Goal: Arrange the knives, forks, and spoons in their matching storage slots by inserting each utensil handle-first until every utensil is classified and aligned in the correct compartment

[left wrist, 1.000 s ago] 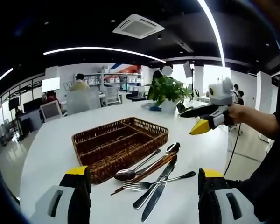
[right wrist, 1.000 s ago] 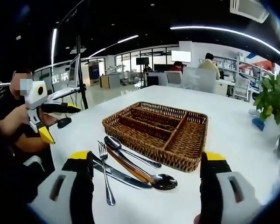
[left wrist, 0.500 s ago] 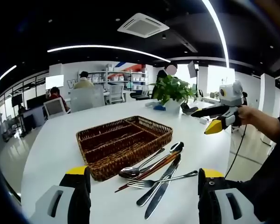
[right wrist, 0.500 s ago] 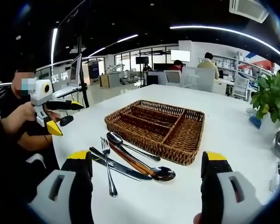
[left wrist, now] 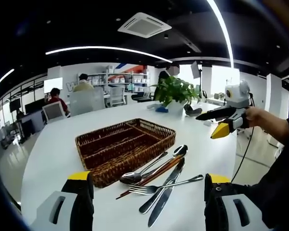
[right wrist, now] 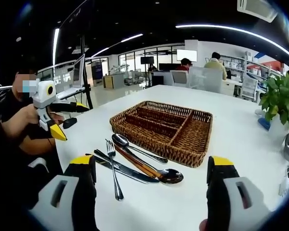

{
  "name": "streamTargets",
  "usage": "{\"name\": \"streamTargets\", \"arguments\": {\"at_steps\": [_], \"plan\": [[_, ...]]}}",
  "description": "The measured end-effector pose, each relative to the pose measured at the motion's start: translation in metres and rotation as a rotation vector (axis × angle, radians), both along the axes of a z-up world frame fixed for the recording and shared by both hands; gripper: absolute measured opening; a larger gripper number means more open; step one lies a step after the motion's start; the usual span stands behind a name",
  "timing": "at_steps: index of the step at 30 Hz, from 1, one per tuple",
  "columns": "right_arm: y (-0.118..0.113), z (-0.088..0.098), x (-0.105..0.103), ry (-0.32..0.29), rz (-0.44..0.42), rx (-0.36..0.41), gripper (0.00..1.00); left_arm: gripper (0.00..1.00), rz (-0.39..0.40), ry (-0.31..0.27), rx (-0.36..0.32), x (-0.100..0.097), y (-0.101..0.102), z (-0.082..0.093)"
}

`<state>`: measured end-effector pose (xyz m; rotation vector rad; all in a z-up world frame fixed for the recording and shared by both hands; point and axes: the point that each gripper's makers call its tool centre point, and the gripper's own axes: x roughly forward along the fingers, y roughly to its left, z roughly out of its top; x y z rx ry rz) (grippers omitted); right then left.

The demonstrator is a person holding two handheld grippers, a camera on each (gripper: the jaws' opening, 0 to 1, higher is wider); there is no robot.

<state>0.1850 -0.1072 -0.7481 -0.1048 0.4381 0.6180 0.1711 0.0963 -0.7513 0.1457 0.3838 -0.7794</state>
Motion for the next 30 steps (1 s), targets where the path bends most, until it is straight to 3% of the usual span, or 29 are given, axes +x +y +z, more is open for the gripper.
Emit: {"name": "streamTargets", "arguments": {"at_steps": [7, 10, 21, 30], "plan": [[0.001, 0.000, -0.001, -0.004, -0.002, 0.008, 0.96, 0.99, -0.027, 0.016, 0.012, 0.005, -0.004, -0.007], [0.001, 0.000, -0.002, -0.002, -0.003, 0.009, 0.95, 0.87, -0.045, 0.041, 0.023, 0.007, -0.006, -0.014], [0.000, -0.001, -0.007, 0.000, -0.008, 0.009, 0.93, 0.86, -0.049, 0.098, 0.034, 0.017, -0.009, -0.039], [0.001, -0.005, -0.013, 0.008, -0.005, 0.009, 0.90, 0.70, -0.033, 0.179, 0.033, 0.028, -0.008, -0.065]]}}
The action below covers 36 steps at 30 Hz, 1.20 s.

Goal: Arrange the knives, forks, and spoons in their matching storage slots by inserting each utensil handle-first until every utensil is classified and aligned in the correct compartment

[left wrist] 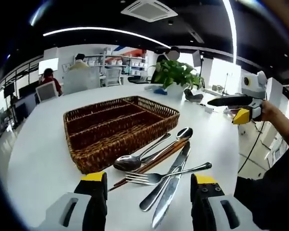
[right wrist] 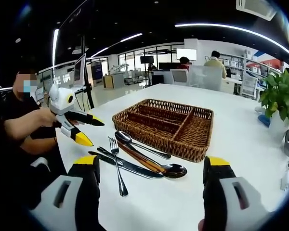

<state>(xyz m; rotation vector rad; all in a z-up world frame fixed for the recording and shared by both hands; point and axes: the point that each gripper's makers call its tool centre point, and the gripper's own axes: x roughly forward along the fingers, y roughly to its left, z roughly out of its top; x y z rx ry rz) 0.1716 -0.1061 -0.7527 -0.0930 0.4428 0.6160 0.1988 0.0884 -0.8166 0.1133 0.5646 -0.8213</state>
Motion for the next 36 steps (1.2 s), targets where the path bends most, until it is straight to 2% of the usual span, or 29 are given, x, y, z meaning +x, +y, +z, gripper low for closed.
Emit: {"name": "streamTargets", "arguments": {"at_steps": [5, 11, 15, 17, 19, 21, 22, 25, 29, 33, 36], "plan": [[0.000, -0.003, -0.004, 0.007, 0.000, -0.001, 0.88, 0.63, -0.005, 0.059, -0.035, 0.000, -0.003, -0.010], [0.002, -0.007, -0.008, 0.016, 0.011, -0.004, 0.84, 0.50, 0.004, 0.079, -0.043, 0.009, -0.004, -0.017], [0.004, -0.011, -0.011, 0.026, 0.016, -0.010, 0.82, 0.45, 0.021, 0.120, -0.065, 0.013, -0.004, -0.022], [0.004, -0.012, -0.012, 0.030, 0.016, -0.007, 0.82, 0.39, 0.035, 0.140, -0.067, 0.015, -0.002, -0.026], [0.005, -0.013, -0.013, 0.034, 0.018, -0.003, 0.82, 0.33, 0.044, 0.155, -0.081, 0.016, -0.001, -0.028], [0.008, -0.016, -0.013, 0.040, 0.022, 0.003, 0.82, 0.32, 0.074, 0.192, -0.145, 0.018, -0.003, -0.028], [0.009, -0.017, -0.014, 0.043, 0.025, 0.002, 0.81, 0.31, 0.079, 0.201, -0.148, 0.019, -0.003, -0.029], [0.015, -0.021, -0.015, 0.049, 0.039, -0.005, 0.81, 0.25, 0.097, 0.206, -0.148, 0.023, 0.000, -0.033], [0.020, -0.023, -0.016, 0.055, 0.053, -0.009, 0.81, 0.21, 0.116, 0.226, -0.180, 0.028, -0.001, -0.035], [0.022, -0.024, -0.017, 0.059, 0.060, -0.011, 0.80, 0.10, 0.146, 0.247, -0.180, 0.035, 0.001, -0.041], [0.025, -0.026, -0.018, 0.064, 0.071, -0.017, 0.79, 0.07, 0.152, 0.269, -0.183, 0.036, 0.000, -0.046]]}}
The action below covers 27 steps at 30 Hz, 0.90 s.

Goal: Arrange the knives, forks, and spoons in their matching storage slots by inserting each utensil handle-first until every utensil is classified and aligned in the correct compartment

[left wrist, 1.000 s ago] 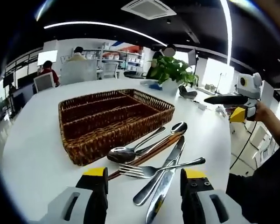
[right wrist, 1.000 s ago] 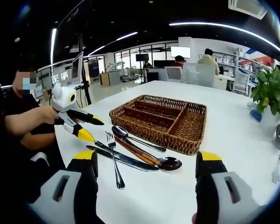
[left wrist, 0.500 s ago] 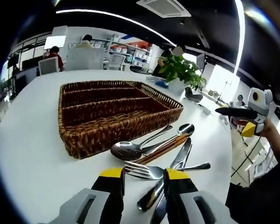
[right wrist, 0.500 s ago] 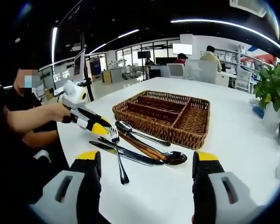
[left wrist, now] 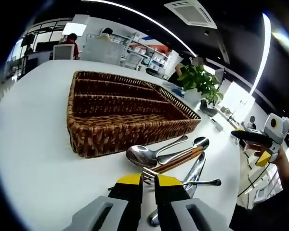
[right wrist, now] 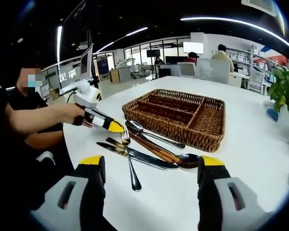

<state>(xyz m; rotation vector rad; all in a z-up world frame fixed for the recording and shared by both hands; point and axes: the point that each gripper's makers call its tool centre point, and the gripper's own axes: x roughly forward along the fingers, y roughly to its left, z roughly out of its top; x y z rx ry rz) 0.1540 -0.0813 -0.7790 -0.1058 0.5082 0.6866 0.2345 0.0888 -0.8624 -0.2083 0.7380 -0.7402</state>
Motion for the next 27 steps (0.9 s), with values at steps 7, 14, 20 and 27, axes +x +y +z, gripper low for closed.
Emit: {"name": "streamTargets", "arguments": {"at_steps": [7, 14, 20, 27], "plan": [[0.006, -0.001, 0.001, 0.000, 0.013, -0.003, 0.75, 0.06, 0.004, 0.004, -0.014, 0.000, 0.000, 0.001], [0.016, -0.004, 0.000, -0.002, 0.048, -0.015, 0.70, 0.04, 0.024, 0.032, -0.031, -0.003, 0.003, 0.002], [0.025, -0.006, -0.002, 0.007, 0.065, 0.007, 0.67, 0.04, 0.020, 0.016, -0.015, -0.009, 0.006, 0.006], [0.038, -0.013, -0.001, 0.008, 0.115, -0.015, 0.55, 0.03, 0.012, -0.008, 0.010, -0.015, 0.008, 0.011]]}}
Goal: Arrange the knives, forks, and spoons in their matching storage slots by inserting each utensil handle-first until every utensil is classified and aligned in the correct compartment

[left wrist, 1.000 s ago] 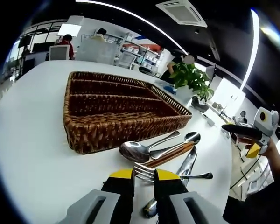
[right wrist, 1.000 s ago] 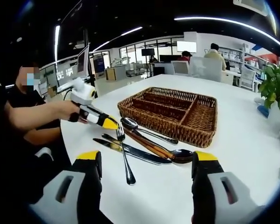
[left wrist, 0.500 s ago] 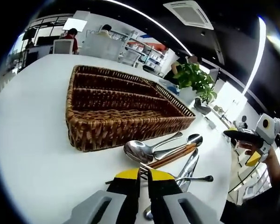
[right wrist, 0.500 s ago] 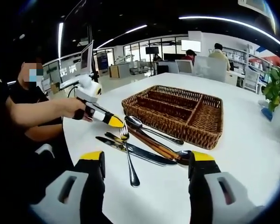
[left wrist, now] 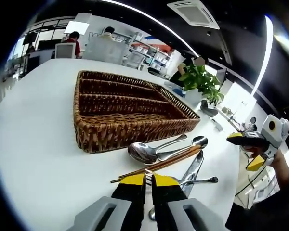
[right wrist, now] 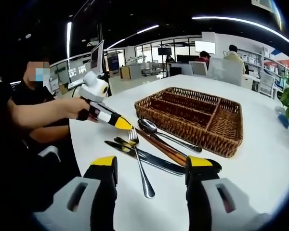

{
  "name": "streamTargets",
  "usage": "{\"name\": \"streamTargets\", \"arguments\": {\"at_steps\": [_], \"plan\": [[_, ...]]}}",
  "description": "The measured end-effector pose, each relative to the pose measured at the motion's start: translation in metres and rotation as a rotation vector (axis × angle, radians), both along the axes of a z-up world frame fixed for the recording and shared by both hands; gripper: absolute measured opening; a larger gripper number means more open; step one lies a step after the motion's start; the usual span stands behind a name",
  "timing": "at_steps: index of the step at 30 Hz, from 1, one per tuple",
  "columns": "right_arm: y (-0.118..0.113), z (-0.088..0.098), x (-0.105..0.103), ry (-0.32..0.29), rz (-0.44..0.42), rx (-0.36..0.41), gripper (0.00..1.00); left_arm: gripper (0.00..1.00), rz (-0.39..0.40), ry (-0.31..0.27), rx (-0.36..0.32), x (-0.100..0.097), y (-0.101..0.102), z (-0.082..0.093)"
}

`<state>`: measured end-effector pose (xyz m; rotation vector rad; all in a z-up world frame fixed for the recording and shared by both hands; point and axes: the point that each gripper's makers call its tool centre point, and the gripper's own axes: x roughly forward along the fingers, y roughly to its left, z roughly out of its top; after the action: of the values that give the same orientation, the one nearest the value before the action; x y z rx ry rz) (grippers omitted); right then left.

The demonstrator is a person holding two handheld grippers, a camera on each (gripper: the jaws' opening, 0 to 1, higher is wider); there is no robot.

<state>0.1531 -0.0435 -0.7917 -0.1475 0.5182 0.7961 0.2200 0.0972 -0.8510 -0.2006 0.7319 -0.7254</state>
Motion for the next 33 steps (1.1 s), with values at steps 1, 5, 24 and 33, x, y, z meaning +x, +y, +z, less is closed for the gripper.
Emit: {"name": "streamTargets", "arguments": {"at_steps": [1, 5, 24, 33], "plan": [[0.001, 0.000, 0.000, -0.004, 0.005, -0.003, 0.54, 0.03, -0.003, -0.006, 0.007, -0.001, 0.000, 0.001], [0.012, -0.002, 0.002, -0.006, 0.041, -0.004, 0.49, 0.03, -0.005, -0.017, 0.021, -0.002, 0.002, 0.003], [0.059, -0.026, 0.004, 0.020, 0.212, -0.043, 0.31, 0.02, 0.009, -0.052, 0.010, -0.008, 0.003, 0.029], [0.073, -0.038, 0.008, 0.007, 0.252, -0.075, 0.21, 0.02, -0.006, -0.086, 0.024, -0.012, 0.001, 0.044]]}}
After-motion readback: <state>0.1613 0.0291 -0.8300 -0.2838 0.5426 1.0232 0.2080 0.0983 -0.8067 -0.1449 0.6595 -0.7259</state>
